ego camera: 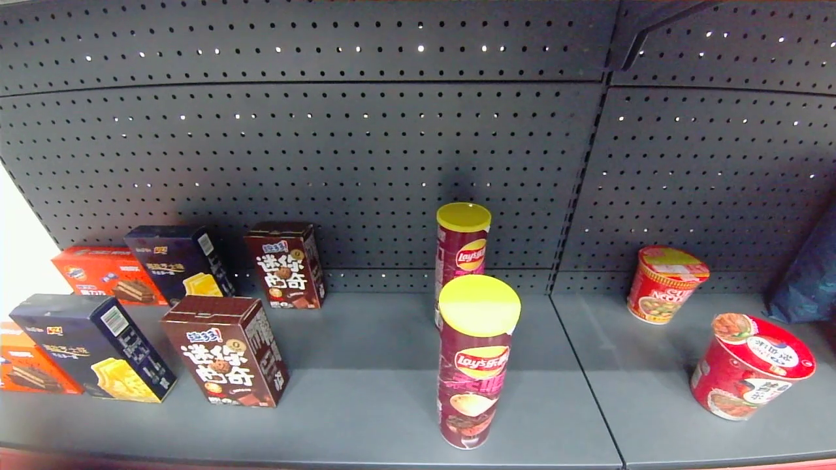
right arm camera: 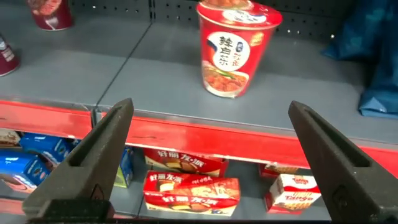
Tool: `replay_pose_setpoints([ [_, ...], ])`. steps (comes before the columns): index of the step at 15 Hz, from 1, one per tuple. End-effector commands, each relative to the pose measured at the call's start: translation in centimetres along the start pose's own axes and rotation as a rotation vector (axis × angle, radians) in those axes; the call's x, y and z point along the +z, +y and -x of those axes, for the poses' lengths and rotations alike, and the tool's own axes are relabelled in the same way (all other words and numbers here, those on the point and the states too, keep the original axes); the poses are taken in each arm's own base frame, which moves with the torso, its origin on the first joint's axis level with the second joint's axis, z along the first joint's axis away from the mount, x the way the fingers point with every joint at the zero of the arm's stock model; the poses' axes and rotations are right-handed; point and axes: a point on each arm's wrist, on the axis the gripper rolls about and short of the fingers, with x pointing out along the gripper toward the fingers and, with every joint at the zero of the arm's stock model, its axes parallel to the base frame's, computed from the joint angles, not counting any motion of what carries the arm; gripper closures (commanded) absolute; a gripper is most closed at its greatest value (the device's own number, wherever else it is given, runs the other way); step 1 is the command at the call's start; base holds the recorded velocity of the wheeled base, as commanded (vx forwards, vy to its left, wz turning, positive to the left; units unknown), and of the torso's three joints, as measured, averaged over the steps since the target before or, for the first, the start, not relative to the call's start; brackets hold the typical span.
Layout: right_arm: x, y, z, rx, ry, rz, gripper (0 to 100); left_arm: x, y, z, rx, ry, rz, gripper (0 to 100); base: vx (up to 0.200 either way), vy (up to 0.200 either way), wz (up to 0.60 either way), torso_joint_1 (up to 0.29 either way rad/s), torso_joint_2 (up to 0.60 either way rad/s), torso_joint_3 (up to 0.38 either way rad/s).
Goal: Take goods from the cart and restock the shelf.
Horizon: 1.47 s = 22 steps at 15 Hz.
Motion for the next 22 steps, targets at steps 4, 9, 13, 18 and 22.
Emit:
replay_pose_setpoints([
  [4,-0.02,-0.01,-0.03,-0.002,0.006,0.002,0,-0.03,0.02,0.0,0.012,0.003,-0.02,0,0.0,-0.15,0.0,0.001,0.0,0.002],
  [9,-0.02,0.01,-0.03,0.004,0.005,0.007,0,-0.03,0.02,0.0,0.012,0.003,-0.015,0,0.0,0.0,0.0,0.0,0.0,0.0],
  [13,-0.02,0.01,-0.03,0.004,0.005,0.007,0,-0.03,0.01,0.0,0.01,0.002,-0.018,0,0.0,0.0,0.0,0.0,0.0,0.0],
  [18,-0.02,0.01,-0.03,0.006,0.005,0.007,0,-0.02,0.01,0.0,0.009,0.002,-0.023,0,-0.12,0.0,0.0,0.001,0.0,0.0],
  [22,-0.02,0.01,-0.03,0.006,0.005,0.007,0,-0.02,0.01,0.0,0.009,0.002,-0.022,0,0.0,0.0,0.0,0.0,0.0,0.0],
])
